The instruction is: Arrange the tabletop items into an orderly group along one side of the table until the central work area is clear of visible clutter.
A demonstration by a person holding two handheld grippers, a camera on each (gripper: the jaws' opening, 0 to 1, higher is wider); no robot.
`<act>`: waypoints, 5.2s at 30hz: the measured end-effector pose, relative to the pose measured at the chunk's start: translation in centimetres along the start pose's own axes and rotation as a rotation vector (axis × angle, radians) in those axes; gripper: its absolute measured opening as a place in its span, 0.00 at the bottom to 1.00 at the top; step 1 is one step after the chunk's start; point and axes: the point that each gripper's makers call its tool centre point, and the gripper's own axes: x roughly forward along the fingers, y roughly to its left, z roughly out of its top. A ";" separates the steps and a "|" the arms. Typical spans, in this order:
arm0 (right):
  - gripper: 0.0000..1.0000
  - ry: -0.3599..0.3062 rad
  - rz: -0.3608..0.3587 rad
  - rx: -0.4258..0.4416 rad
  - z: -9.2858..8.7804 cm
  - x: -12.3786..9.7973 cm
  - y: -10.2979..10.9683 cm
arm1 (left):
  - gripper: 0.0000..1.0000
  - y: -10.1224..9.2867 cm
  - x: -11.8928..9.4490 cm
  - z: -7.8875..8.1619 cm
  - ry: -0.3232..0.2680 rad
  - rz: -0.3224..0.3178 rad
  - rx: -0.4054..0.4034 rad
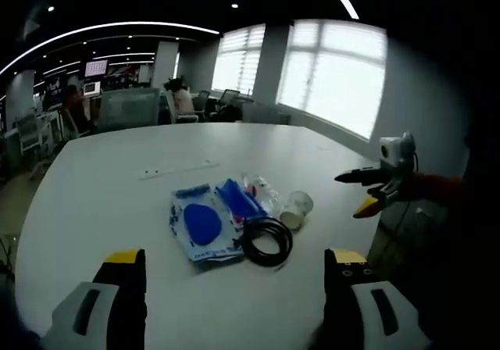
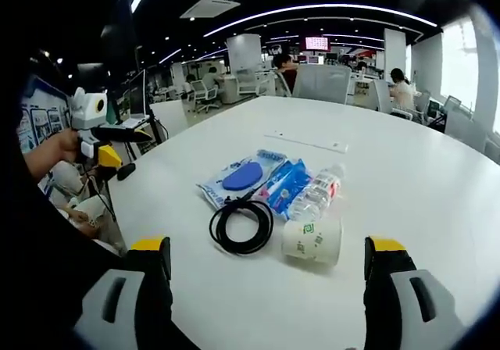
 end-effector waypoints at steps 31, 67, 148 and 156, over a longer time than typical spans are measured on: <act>1.00 0.001 -0.018 0.042 1.0 -0.3 -1.0 | 0.93 0.9 -0.2 0.5 0.021 0.027 -0.018; 0.95 0.046 -0.034 0.021 1.4 -0.2 -2.2 | 0.93 -0.6 1.1 2.2 0.008 -0.030 -0.038; 0.66 0.105 -0.067 0.170 11.1 9.5 -12.3 | 0.63 -8.2 18.4 8.1 0.134 -0.177 -0.078; 0.63 0.140 -0.026 0.212 11.6 11.5 -13.3 | 0.67 -10.5 20.6 7.3 0.215 -0.241 -0.127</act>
